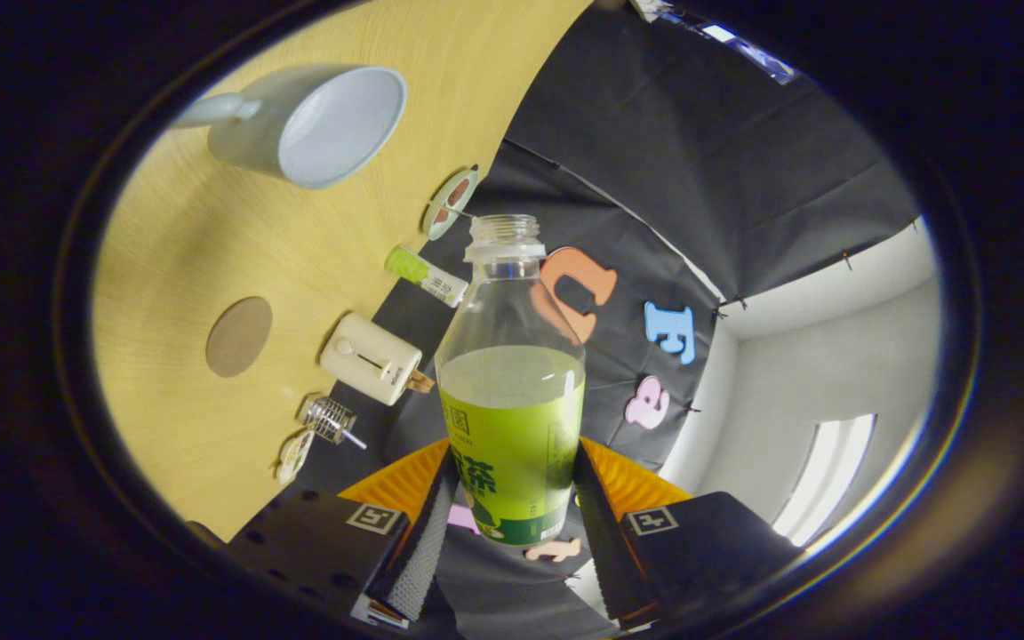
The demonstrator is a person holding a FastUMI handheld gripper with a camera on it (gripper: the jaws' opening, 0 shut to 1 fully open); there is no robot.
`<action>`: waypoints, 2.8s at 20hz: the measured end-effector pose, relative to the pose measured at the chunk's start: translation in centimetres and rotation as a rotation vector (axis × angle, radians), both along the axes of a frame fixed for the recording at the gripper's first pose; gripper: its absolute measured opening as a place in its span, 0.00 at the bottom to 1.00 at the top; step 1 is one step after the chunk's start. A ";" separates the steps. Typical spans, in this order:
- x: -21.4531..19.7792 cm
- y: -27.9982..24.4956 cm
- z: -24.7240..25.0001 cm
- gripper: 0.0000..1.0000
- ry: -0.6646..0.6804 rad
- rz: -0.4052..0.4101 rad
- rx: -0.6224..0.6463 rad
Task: Take the bottle from table, then pour the juice into the cup, finally place the bottle on the coaster
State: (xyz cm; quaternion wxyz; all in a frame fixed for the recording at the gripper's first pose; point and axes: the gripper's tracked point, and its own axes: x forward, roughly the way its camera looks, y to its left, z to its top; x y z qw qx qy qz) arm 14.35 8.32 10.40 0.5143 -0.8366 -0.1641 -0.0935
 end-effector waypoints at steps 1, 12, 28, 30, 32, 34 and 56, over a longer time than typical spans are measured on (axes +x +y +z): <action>-0.1 0.0 0.0 0.77 0.000 -0.001 0.001; -0.2 -0.7 -0.3 0.77 0.055 0.011 0.163; -0.7 -3.8 -4.0 0.78 0.337 0.019 0.991; -0.9 -4.4 -3.6 0.78 0.336 0.033 1.065; -0.9 -5.0 -3.5 0.78 0.349 0.046 1.140; -0.8 -5.4 -3.6 0.78 0.377 0.063 1.232; 10.2 -5.7 -10.0 0.78 0.750 0.101 1.947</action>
